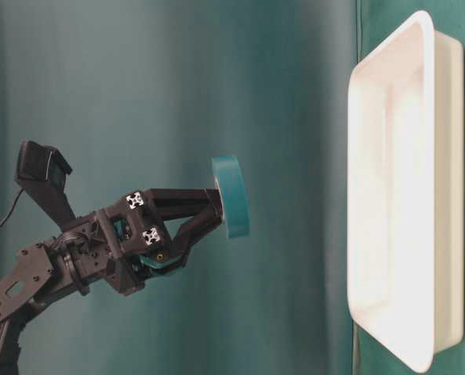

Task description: Pick up the tape from a random location and place it into the white case.

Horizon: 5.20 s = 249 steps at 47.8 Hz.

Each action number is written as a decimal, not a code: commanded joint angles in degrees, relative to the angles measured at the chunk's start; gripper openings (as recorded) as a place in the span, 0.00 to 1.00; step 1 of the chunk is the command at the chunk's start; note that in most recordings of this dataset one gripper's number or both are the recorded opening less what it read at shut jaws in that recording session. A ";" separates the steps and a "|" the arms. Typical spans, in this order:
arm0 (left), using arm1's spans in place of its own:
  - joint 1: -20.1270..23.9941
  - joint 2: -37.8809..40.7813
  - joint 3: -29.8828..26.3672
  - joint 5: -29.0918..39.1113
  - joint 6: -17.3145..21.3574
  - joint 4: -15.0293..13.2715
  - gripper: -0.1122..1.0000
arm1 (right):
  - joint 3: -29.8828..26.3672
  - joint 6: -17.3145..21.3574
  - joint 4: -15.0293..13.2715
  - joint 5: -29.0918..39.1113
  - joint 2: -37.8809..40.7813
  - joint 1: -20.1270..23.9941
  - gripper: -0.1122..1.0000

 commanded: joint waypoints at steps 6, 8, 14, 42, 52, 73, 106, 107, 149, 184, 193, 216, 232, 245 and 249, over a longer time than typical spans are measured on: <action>0.35 0.70 0.09 -0.97 -0.09 0.09 0.29 | -1.49 -0.09 -0.09 -0.26 0.26 -0.09 0.91; 0.53 1.14 0.44 -1.32 -0.09 0.09 0.29 | -1.58 -0.09 -0.09 -0.26 0.26 0.00 0.91; 1.14 2.55 1.85 -2.99 -0.09 0.09 0.29 | -1.49 -0.09 -0.09 -0.18 0.35 -0.09 0.91; 3.08 10.11 7.38 -14.41 -0.09 0.09 0.29 | -1.41 -0.18 -0.18 -0.18 0.62 -0.18 0.91; 3.43 12.39 7.38 -16.35 0.00 0.09 0.29 | -1.41 -0.18 -0.18 -0.18 0.62 -0.18 0.91; 3.78 12.66 7.29 -17.58 -0.26 0.09 0.29 | -1.41 -0.18 -0.18 -0.09 0.62 -0.18 0.91; 3.87 12.30 7.91 -17.49 0.26 0.09 0.98 | -1.41 -0.18 -0.18 -0.09 0.62 -0.18 0.91; 3.87 12.30 7.91 -17.49 0.26 0.09 0.98 | -1.41 -0.18 -0.18 -0.09 0.62 -0.18 0.91; 2.46 -1.49 9.32 -10.46 0.18 0.09 0.98 | -1.58 -0.18 -0.18 0.18 0.44 -0.18 0.91; -12.83 -2.46 11.95 -10.72 -0.09 0.09 0.97 | -1.67 0.00 -0.18 0.18 0.53 -0.26 0.91; -12.74 -4.66 13.62 -11.07 0.00 0.09 0.97 | -1.67 0.26 -0.09 0.18 0.53 -0.26 0.91; -12.74 -21.71 25.05 -16.26 -0.09 0.09 0.97 | -1.85 0.26 -0.09 0.97 0.26 -0.26 0.91; -12.74 -36.47 36.21 -22.76 0.09 0.09 0.97 | -1.85 0.26 -0.18 1.05 0.18 -0.26 0.91; -12.74 -47.37 42.45 -23.73 0.09 0.00 0.97 | -1.93 0.26 -0.18 1.05 0.18 -0.26 0.91; -12.74 -49.75 43.95 -23.20 0.09 0.09 0.97 | -1.85 0.26 -0.09 1.05 0.09 -0.26 0.91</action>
